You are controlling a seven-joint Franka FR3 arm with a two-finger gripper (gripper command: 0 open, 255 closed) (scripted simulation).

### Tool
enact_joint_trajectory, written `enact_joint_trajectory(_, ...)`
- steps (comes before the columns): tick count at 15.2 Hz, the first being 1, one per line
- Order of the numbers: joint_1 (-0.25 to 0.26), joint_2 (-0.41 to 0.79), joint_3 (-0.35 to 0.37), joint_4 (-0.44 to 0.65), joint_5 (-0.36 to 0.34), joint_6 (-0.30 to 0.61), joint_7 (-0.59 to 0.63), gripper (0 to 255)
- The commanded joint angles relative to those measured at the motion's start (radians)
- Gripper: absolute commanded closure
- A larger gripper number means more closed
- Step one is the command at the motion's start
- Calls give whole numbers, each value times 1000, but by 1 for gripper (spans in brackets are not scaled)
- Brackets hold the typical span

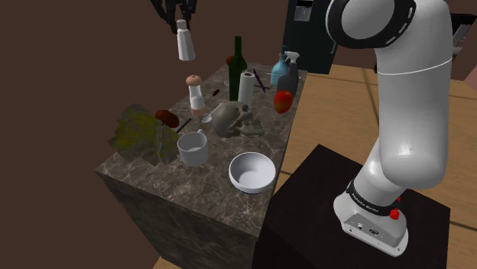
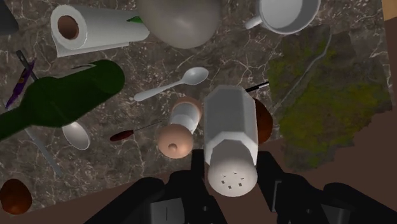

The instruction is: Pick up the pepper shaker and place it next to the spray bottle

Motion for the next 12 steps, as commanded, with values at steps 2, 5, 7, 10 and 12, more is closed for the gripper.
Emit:
enact_joint_trajectory(2, -90, -116, -5, -178, 44, 73, -55, 255)
enact_joint_trajectory(5, -154, -180, -24, -273, 76, 114, -119, 255)
enact_joint_trajectory(7, -193, -214, -38, -320, 94, 135, -164, 255)
enact_joint_trajectory(10, -246, -253, -63, -374, 118, 160, -232, 255)
enact_joint_trajectory(12, -279, -272, -81, -400, 132, 173, -279, 255)
